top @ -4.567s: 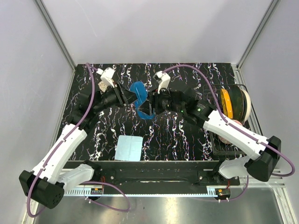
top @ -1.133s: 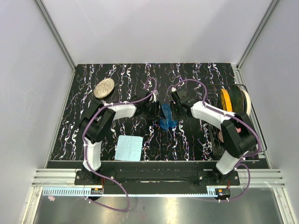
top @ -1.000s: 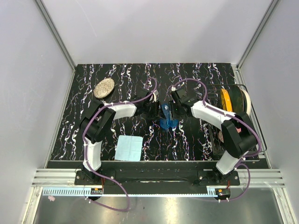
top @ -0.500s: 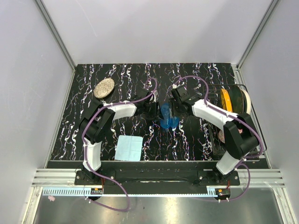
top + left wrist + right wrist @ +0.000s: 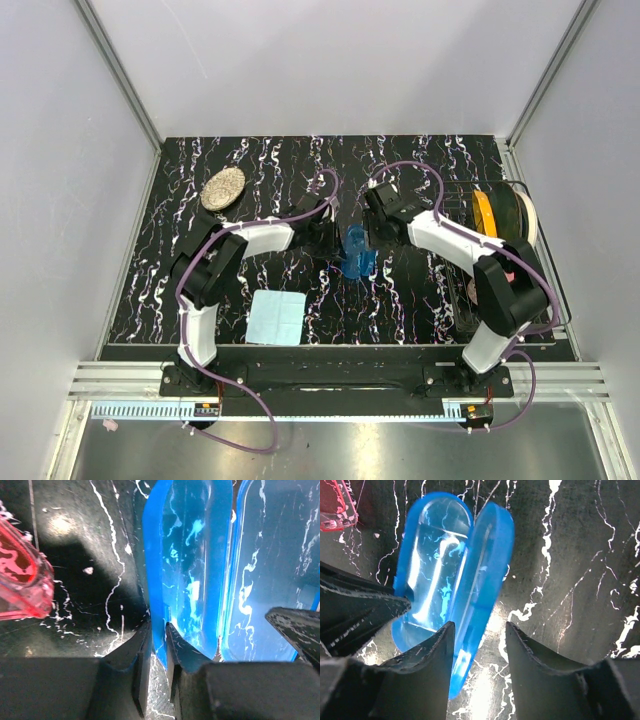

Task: Organize the sunglasses
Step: Place the sunglasses case at the center of the board.

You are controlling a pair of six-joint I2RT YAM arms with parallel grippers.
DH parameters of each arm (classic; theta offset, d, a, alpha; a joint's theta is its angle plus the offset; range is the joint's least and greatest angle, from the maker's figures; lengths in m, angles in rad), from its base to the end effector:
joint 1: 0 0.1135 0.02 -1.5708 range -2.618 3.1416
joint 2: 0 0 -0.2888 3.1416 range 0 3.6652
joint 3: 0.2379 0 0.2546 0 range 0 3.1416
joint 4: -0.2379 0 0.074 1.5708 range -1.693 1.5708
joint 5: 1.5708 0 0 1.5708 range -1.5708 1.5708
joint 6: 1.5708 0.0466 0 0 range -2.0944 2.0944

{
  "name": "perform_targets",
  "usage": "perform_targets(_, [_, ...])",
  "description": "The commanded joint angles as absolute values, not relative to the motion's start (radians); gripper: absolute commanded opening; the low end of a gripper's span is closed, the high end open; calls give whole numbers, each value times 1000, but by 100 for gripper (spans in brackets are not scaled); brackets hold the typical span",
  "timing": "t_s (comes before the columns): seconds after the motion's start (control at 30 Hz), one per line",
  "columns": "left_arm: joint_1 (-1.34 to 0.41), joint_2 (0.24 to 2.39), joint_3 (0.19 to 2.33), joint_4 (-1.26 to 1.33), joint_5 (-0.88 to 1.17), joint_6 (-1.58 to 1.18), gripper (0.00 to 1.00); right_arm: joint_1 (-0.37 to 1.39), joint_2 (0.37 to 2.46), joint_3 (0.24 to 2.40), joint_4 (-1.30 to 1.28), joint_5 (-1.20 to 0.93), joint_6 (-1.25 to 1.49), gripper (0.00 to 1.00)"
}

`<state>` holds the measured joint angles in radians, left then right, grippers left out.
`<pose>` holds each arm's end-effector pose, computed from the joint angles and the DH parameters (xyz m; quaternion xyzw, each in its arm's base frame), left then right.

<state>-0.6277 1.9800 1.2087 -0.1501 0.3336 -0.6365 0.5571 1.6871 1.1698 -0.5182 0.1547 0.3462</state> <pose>0.3354 -0.2622 0.1550 0.0489 0.9348 -0.3128 0.1608 0.3089 0.1840 0.2269 -0.0809 0.9583 0.0480 0.2698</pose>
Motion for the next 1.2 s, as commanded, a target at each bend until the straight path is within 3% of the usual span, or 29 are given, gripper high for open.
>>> perform_targets(0.0, [-653, 2000, 1197, -150, 331, -646, 18, 552, 1732, 1233, -492, 135, 339, 44])
perform_targets(0.23, [-673, 2029, 1192, -94, 377, -713, 17, 552, 1738, 1258, -491, 141, 276, 31])
perform_targets(0.57, [-719, 2056, 1236, -48, 382, -824, 17, 566, 1775, 1264, -483, 199, 167, 30])
perform_targets(1.0, [-726, 2068, 1233, -3, 388, -908, 21, 595, 1813, 1252, -474, 299, 169, 39])
perform_targets(1.17, [-726, 2054, 1246, -9, 382, -899, 33, 594, 1769, 1253, -474, 339, 183, 56])
